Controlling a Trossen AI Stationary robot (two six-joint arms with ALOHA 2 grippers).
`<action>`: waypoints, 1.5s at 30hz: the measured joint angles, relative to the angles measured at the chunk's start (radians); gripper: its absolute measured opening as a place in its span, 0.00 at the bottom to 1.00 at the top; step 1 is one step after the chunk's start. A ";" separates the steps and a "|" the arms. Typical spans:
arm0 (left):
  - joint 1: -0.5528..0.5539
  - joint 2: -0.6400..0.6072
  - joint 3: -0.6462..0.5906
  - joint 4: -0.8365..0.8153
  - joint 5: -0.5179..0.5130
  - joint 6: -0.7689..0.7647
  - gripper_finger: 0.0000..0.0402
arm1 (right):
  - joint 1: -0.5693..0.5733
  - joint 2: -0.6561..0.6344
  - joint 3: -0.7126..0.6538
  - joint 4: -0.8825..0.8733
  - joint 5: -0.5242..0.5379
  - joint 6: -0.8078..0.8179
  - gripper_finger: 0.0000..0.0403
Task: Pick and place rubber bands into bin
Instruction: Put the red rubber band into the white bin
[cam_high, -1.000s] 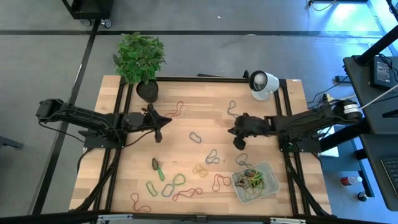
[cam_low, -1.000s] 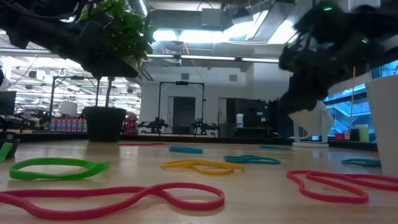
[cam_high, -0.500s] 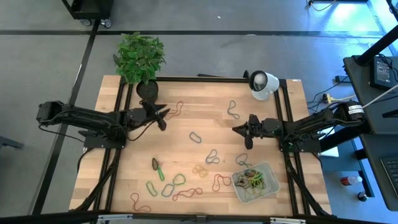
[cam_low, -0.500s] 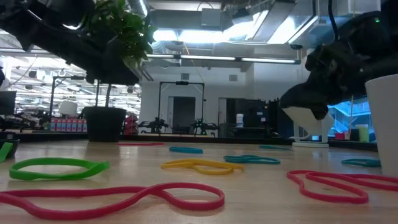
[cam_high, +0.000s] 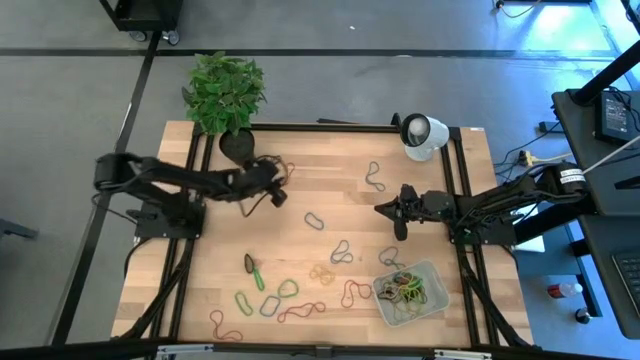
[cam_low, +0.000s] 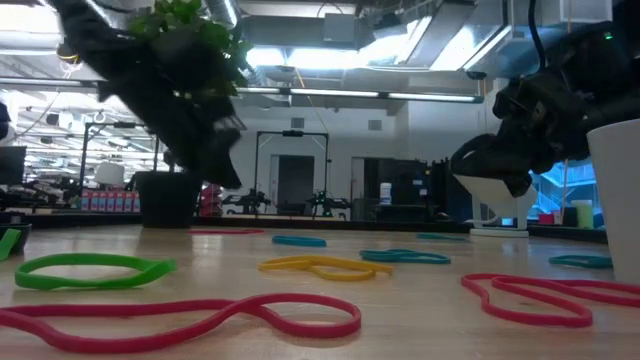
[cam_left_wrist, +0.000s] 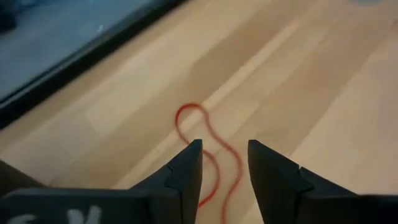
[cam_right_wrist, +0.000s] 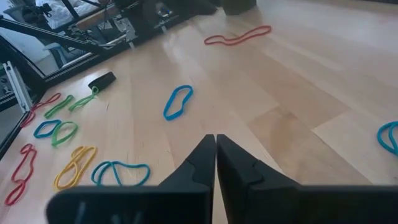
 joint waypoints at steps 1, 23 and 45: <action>0.011 0.036 0.032 -0.039 0.000 -0.004 0.30 | 0.000 0.000 0.000 0.000 0.000 0.000 0.05; 0.110 0.306 0.220 -0.292 0.232 -0.045 0.01 | 0.000 0.000 0.000 -0.001 -0.001 0.003 0.05; -0.174 0.203 0.503 -0.343 0.210 0.136 0.00 | 0.000 0.001 0.029 0.059 0.001 0.025 0.08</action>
